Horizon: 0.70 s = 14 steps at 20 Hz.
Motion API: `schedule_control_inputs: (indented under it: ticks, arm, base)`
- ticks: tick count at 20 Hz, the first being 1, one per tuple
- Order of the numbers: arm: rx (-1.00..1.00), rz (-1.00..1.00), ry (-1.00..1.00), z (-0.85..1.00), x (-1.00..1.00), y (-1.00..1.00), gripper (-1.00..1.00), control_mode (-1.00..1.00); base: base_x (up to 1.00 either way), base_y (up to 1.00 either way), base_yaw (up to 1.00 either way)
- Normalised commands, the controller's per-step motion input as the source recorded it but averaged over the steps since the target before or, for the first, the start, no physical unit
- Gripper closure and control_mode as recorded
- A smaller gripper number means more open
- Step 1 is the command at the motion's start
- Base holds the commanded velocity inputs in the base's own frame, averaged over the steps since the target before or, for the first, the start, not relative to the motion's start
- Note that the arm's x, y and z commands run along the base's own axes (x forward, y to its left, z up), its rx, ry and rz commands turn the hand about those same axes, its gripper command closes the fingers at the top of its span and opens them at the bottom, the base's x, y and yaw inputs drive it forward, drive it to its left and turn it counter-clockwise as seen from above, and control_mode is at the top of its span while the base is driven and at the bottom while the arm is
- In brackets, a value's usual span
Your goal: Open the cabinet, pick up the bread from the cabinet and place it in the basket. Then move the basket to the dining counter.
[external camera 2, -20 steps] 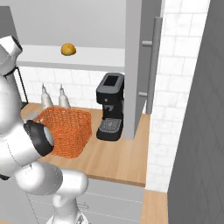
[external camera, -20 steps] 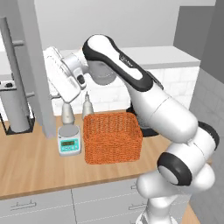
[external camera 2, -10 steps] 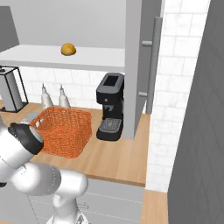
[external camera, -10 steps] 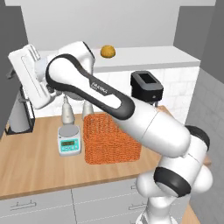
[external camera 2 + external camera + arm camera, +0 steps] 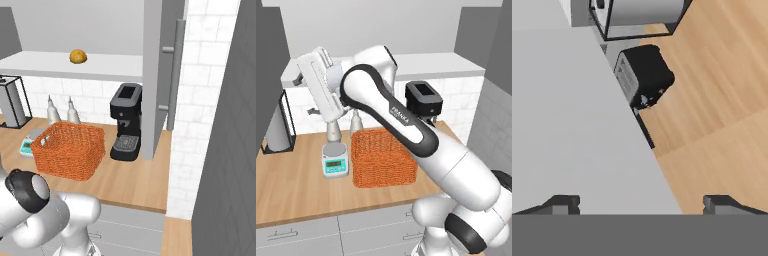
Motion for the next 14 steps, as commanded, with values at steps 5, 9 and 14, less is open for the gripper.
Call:
schedule_control_inputs:
  ticks: [5,9,14]
  arm:
    - [-0.01,0.07,-0.20,-0.19,0.28,-0.94,-1.00,-1.00]
    - [-0.29,0.26,-0.32,-0.31,0.10,-0.79,-1.00,-1.00]
    - [-0.68,0.31,-0.22,-0.75,0.22,-0.81,-1.00,-1.00]
  base:
    - [0.00,0.00,0.00]
    - [0.00,0.00,0.00]
    - [0.00,0.00,0.00]
